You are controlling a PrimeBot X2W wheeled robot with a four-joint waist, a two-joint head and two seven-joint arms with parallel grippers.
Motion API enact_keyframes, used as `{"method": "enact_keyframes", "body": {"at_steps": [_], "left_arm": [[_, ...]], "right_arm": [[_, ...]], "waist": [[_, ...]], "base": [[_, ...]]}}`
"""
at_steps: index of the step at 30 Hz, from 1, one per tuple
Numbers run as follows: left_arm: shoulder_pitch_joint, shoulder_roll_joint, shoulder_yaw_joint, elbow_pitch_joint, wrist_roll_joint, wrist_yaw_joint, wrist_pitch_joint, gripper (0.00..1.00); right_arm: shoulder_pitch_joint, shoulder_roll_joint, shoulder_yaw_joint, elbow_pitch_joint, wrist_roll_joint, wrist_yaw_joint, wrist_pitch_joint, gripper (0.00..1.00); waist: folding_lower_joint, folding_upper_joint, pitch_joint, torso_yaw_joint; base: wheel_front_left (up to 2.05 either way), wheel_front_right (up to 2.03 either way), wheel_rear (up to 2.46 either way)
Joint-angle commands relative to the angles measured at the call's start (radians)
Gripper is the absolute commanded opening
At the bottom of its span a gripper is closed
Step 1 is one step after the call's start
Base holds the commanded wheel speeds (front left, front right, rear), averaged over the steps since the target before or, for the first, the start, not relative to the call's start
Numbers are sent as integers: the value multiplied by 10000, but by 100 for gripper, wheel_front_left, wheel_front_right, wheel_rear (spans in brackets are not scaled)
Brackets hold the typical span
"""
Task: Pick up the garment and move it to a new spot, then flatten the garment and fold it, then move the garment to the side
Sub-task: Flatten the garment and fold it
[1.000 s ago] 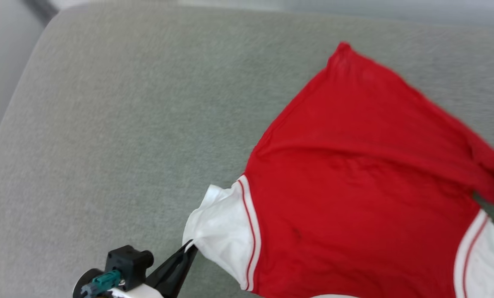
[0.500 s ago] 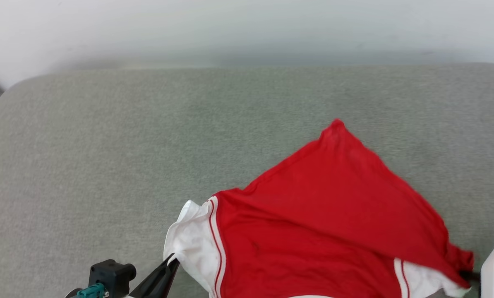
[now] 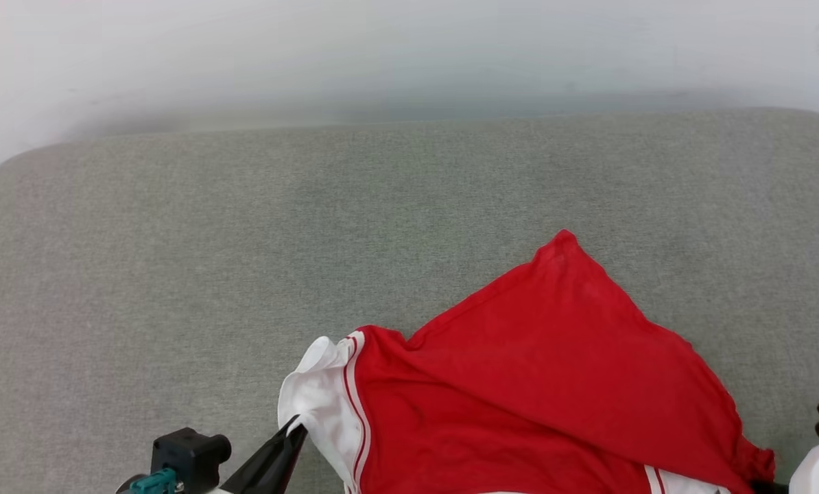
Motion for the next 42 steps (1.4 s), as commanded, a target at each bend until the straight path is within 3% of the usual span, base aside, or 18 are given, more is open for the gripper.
{"method": "enact_keyframes", "body": {"at_steps": [1,2,14,24,29,42], "left_arm": [[-146,41,4,-41,27,-30,-16,0],[-153,51,-3,-60,38,-35,9,0],[-611,143,-259,-819,345,-86,286,0],[-1460,-136,-706,-1054,726,-331,421,0],[-1713,-413,-935,-996,761,-437,345,0],[-2048,-922,-1245,-502,726,-632,-11,0]], "right_arm": [[-107,-146,49,-93,77,-4,-135,46],[-229,-172,78,-125,141,-4,-148,100],[-2937,-529,731,-1257,336,-4,720,100],[-5927,-190,1159,892,-986,-4,1237,100],[-6807,-331,1322,2009,-1470,-4,1337,100],[-6343,-437,2101,3782,-1744,-4,1595,100]], "waist": [[2,0,-7,89],[2,0,-24,138],[2,0,694,1150],[2,0,2045,2521],[2,0,2482,3089],[2,0,3009,3773]], "base": [[0,0,0],[0,0,0],[0,0,0],[0,0,0],[0,0,0],[0,0,0]]}}
